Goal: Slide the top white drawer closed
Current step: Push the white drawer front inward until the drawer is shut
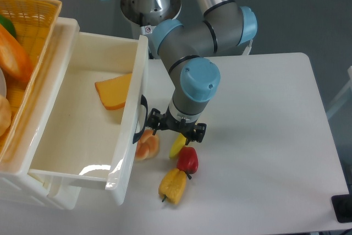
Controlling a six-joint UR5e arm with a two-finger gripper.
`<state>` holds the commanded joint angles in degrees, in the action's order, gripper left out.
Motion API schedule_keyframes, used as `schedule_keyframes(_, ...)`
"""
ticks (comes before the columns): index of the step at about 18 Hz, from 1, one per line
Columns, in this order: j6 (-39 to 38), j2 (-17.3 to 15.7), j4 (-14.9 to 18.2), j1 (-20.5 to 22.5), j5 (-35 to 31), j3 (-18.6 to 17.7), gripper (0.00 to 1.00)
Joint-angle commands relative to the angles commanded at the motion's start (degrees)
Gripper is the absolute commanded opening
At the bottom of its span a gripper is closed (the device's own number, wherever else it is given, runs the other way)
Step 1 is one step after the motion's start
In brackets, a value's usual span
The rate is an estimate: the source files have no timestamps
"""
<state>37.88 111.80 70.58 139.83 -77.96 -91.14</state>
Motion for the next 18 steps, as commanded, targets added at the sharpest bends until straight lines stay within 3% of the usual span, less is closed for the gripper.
schedule_keyframes(18,-0.3,-1.2,0.2,-4.8,1.2,-0.1,1.00)
